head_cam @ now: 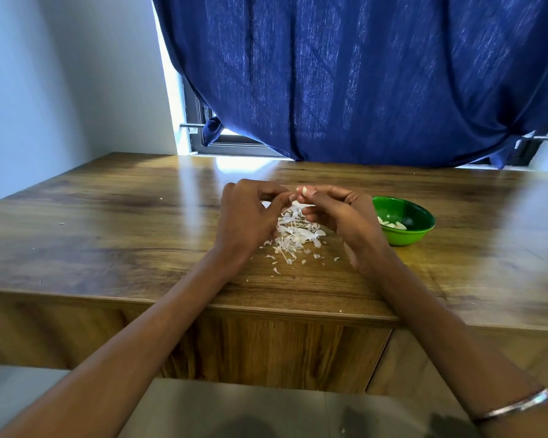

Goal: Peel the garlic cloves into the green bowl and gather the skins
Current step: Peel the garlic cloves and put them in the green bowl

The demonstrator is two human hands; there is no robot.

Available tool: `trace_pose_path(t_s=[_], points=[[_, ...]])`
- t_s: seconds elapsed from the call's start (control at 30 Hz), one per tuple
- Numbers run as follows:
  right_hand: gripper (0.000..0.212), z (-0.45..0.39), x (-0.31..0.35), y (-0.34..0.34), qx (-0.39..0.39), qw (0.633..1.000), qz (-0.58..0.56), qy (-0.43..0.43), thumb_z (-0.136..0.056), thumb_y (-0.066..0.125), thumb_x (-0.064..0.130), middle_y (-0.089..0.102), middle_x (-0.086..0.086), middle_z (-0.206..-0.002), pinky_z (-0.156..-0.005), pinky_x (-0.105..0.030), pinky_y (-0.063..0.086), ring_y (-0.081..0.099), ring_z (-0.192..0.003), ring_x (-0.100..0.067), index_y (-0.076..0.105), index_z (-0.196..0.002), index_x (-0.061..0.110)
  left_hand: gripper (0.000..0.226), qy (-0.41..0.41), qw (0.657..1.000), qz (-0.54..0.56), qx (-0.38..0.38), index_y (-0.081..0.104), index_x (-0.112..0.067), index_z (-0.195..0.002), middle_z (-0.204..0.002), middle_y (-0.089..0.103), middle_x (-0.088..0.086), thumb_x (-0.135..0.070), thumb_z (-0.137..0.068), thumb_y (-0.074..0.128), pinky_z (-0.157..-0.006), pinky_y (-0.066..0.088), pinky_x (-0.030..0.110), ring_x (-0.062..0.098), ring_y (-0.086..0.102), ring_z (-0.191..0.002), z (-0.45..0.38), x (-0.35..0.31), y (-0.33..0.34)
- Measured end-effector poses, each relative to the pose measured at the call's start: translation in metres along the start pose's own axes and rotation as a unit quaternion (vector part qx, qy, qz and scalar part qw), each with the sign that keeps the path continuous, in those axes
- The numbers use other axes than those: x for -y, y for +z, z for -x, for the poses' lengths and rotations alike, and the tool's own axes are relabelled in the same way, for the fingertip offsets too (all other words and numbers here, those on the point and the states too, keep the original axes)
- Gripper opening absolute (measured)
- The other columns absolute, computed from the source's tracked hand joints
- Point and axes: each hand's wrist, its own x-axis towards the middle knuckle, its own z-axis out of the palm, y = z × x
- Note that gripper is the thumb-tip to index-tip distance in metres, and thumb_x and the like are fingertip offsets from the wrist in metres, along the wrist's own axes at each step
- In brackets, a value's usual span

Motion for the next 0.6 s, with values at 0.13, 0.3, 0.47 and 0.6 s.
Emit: trace_pose_path(t_s=[0.13, 0.3, 0.47, 0.6], points=[[0.009, 0.0002, -0.0012, 0.0009, 0.019, 1.0, 0.003, 0.004, -0.092, 0.067, 0.006, 0.075, -0.014, -0.083, -0.065, -0.019, 0.054, 0.067, -0.068, -0.013, 0.074, -0.09, 0.002, 0.009, -0.03, 0.999, 0.041, -0.016, 0.081, -0.014, -0.084, -0.078, 0.078, -0.008, -0.012, -0.078, 0.088, -0.043, 0.051, 0.025, 0.015, 0.066, -0.041, 0.0003, 0.002, -0.0026], [0.013, -0.0006, -0.0021, 0.0017, 0.026, 1.0, 0.001, 0.008, -0.088, 0.075, 0.012, 0.076, -0.014, -0.084, -0.071, -0.021, 0.057, 0.067, -0.071, -0.014, 0.075, -0.092, 0.0, 0.014, -0.007, 0.999, 0.027, 0.029, 0.078, -0.018, -0.088, -0.082, 0.077, -0.006, -0.009, -0.095, 0.071, -0.046, 0.051, 0.028, 0.013, 0.065, -0.04, 0.0007, 0.0023, 0.0004], [0.021, -0.0003, -0.0026, 0.0023, 0.005, 1.0, 0.021, 0.004, -0.075, 0.085, 0.013, 0.077, -0.012, -0.084, -0.071, -0.022, 0.058, 0.069, -0.07, -0.016, 0.076, -0.09, 0.002, 0.035, 0.004, 0.998, 0.029, 0.058, 0.068, -0.012, -0.089, -0.066, 0.074, -0.002, -0.03, -0.11, 0.047, -0.041, 0.041, 0.021, 0.018, 0.061, -0.035, 0.0012, 0.0018, 0.0038], [0.011, 0.0014, -0.0021, 0.0005, 0.003, 0.999, 0.038, -0.015, -0.08, 0.077, 0.006, 0.078, -0.008, -0.085, -0.067, -0.019, 0.058, 0.073, -0.069, -0.012, 0.076, -0.091, 0.008, 0.018, 0.011, 0.998, 0.065, 0.024, 0.076, -0.007, -0.1, -0.082, 0.076, -0.003, -0.017, -0.103, 0.061, -0.037, 0.046, 0.026, 0.017, 0.066, -0.041, 0.0002, 0.0029, 0.0026]])
